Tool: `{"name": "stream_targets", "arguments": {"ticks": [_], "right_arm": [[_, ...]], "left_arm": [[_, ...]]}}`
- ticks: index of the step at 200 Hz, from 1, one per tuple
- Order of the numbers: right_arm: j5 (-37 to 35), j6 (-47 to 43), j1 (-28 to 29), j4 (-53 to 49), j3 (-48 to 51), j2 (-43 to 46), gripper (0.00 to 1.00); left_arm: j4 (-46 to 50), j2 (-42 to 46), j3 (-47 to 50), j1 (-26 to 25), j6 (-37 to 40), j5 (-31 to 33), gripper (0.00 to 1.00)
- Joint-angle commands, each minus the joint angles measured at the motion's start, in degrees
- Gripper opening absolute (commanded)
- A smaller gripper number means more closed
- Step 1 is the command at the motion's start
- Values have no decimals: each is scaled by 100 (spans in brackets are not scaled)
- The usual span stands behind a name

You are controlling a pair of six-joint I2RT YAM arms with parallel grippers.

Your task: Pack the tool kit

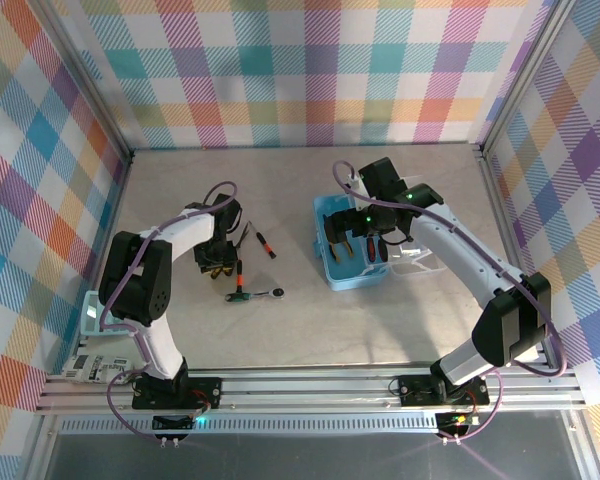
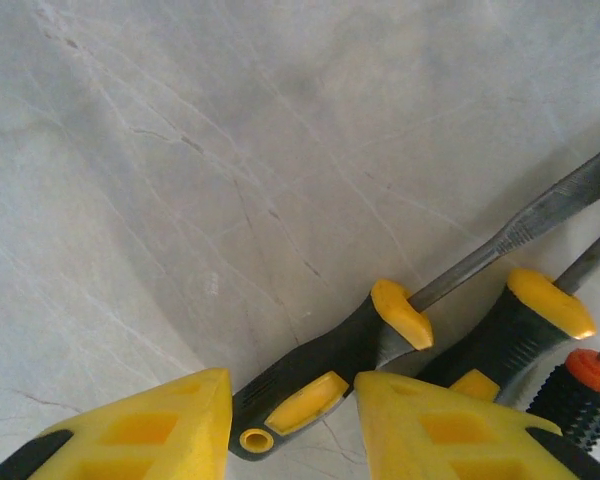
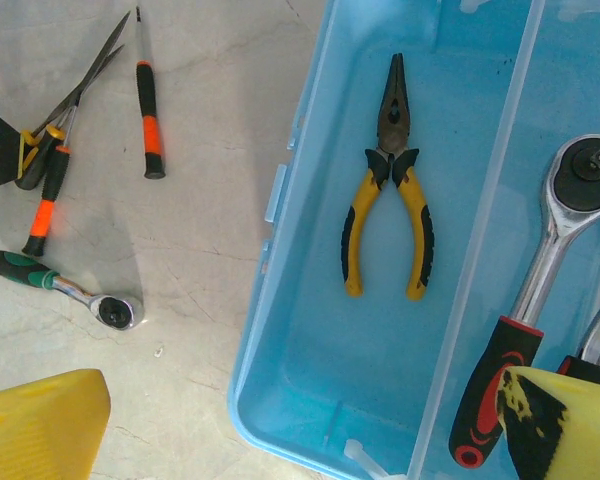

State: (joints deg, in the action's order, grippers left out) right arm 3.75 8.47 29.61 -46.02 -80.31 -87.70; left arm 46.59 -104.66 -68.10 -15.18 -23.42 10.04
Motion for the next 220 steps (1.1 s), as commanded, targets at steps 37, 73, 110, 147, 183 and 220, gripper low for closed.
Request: {"name": "stream_targets", "arguments": {"ticks": [37, 73, 110, 147, 183, 220], "right_arm": [[109, -74, 21, -47, -152, -121, 99], [118, -76, 19, -47, -148, -116, 99], [100, -89, 19, -61, -115, -98, 99], [109, -88, 15, -65, -123, -91, 99], [91, -92, 18, -83, -102, -65, 99], [91, -96, 19, -91, -92, -50, 99]], "left_arm": [[-31, -256, -26, -44, 287, -340, 39], [-45, -372, -46, -64, 296, -354, 42], [-69, -608, -163, -56, 260, -287, 42], [-140, -922, -440, -7, 263, -389, 42], [-229, -1068, -576, 15, 251, -566, 37], [-315, -1076, -484, 15, 224, -734, 28]]}}
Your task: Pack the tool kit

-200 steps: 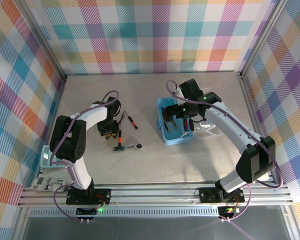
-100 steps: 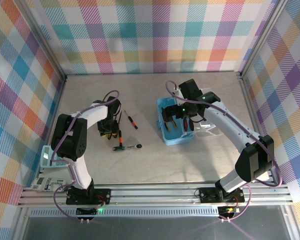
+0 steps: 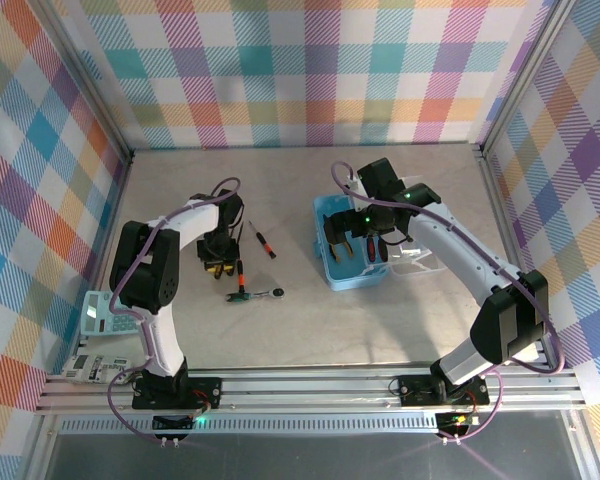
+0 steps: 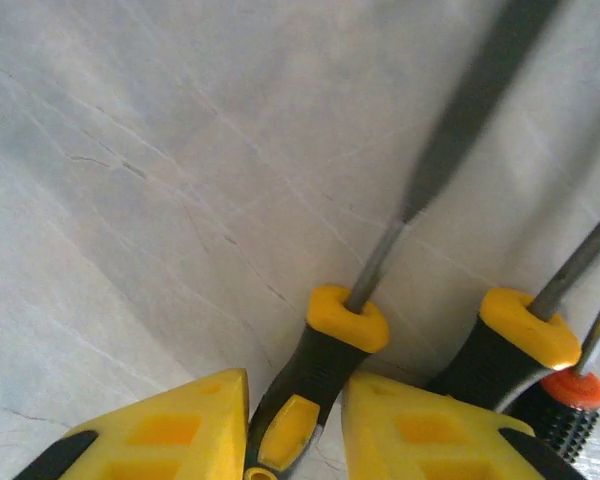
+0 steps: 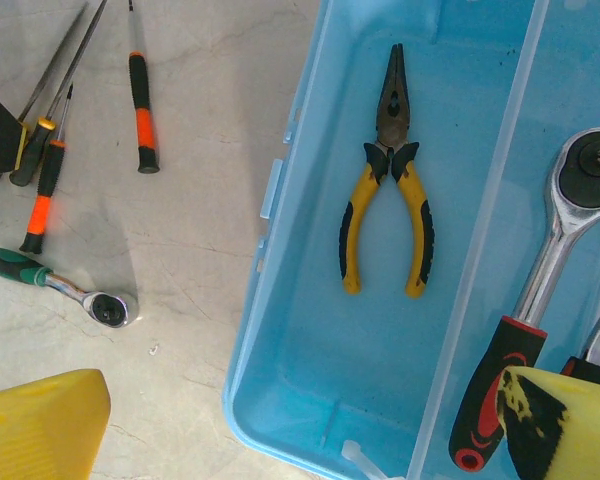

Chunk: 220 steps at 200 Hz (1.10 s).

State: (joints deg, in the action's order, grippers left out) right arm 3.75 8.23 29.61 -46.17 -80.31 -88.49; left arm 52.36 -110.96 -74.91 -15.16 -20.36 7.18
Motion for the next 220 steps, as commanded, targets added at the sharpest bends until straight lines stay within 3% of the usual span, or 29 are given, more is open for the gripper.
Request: {"name": "stream_targets", "arguments": {"ticks": [1, 61, 86, 158, 194, 220], "right_arm": [[91, -74, 15, -76, -91, 27, 99], [109, -67, 22, -85, -92, 42, 99], [109, -77, 18, -109, -91, 87, 99], [315, -107, 20, -129, -93, 251, 99], [1006, -211, 44, 129, 38, 466, 99], [1677, -240, 204, 530, 121, 652, 99]], "left_arm": [[-893, -446, 202, 13, -82, -451, 28], [-982, -271, 516, 13, -163, -568, 12], [-924, -87, 566, 13, -160, -544, 0], [59, 1281, -21, 4, 6, -212, 0], [118, 1949, -487, -69, -24, -1087, 0], [-501, 2258, -611, -371, -297, -2466, 0]]}}
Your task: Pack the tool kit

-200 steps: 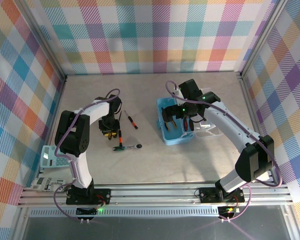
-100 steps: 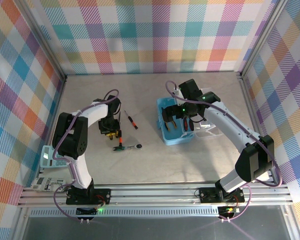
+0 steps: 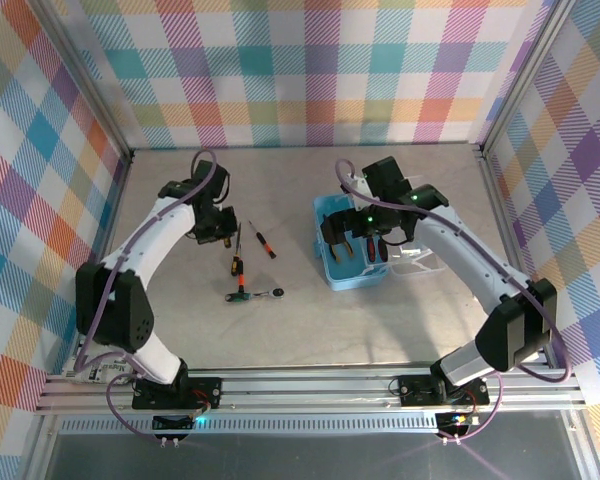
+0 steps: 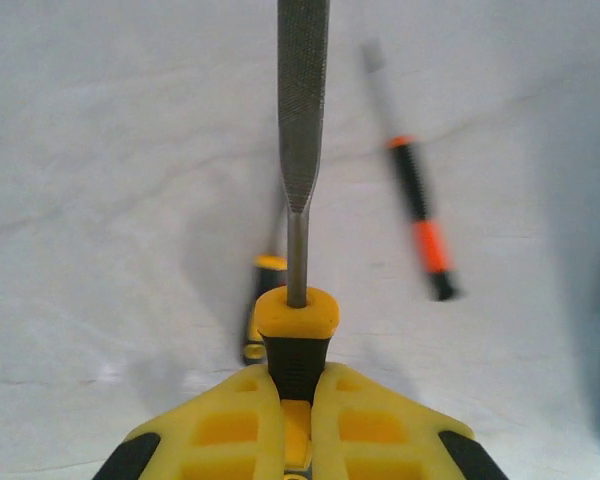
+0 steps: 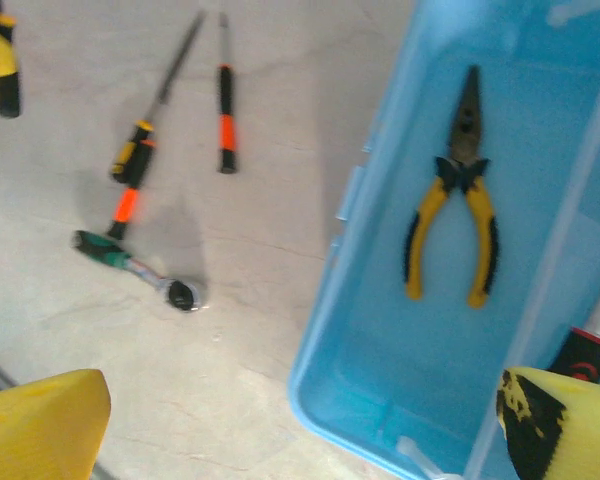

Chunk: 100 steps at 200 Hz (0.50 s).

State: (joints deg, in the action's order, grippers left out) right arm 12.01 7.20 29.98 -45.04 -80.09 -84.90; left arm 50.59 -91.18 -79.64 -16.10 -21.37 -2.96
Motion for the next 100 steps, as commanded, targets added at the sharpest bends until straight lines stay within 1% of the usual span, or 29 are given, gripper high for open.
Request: {"name": "stream_targets", "arguments": {"ticks": [1, 13, 28, 60, 82, 100], "right_arm": [[871, -134, 175, 430, 104, 296, 99], [1049, -99, 265, 598, 102, 332, 99], [1165, -12, 323, 787, 107, 364, 99], [1242, 35, 376, 944, 97, 271, 99], [1146, 39, 401, 985, 93, 174, 100], [1137, 83, 421, 1107, 109, 132, 98]], "left_arm": [[-384, 291, -139, -283, -221, -1483, 0], [-979, 424, -63, -439, -533, -2092, 0], [-1546, 527, -26, -622, -901, -2472, 0], [-2308, 597, -34, -805, -1379, -2965, 0], [-2436, 567, -78, -915, -1467, -3125, 0], [-2558, 561, -52, -1005, -1544, -3193, 0]]}}
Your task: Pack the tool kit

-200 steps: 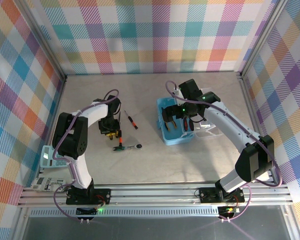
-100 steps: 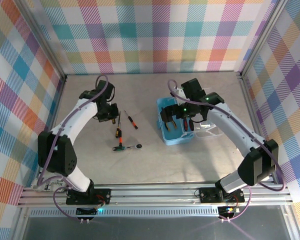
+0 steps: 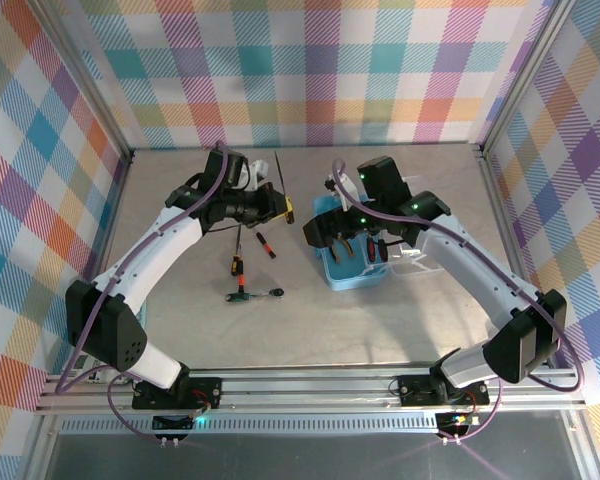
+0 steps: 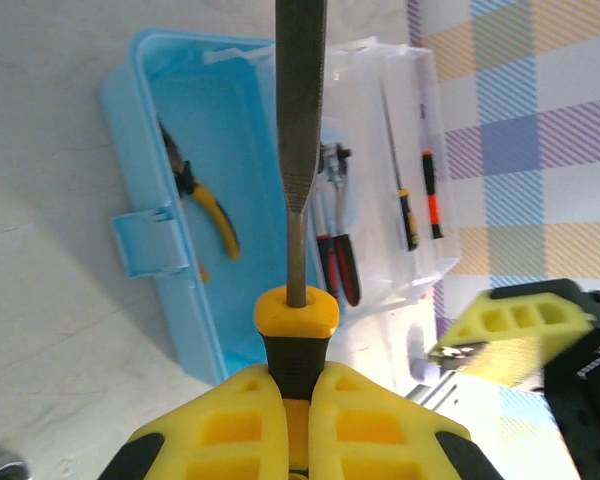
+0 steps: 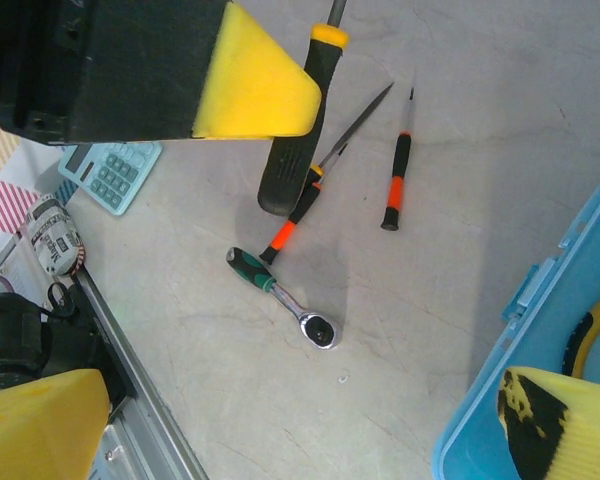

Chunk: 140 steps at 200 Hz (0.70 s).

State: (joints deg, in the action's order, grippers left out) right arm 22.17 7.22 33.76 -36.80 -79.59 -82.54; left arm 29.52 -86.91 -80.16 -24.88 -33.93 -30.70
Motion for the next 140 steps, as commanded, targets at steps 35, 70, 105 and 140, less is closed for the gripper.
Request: {"name": "stream_targets", "arguments": {"ticks": [35, 70, 105, 140], "right_arm": [[134, 104, 52, 401, -43, -246, 92], [105, 112, 60, 476, -137, -372, 87], [50, 172, 59, 532, -223, -478, 80], [-9, 223, 61, 542, -283, -501, 69]], "left_arm": [[-599, 113, 36, -295, -366, -437, 0], [-631, 96, 49, -385, -368, -446, 0], [-581, 104, 39, -471, -309, -459, 0], [-441, 78, 87, -565, -188, -429, 0]]}}
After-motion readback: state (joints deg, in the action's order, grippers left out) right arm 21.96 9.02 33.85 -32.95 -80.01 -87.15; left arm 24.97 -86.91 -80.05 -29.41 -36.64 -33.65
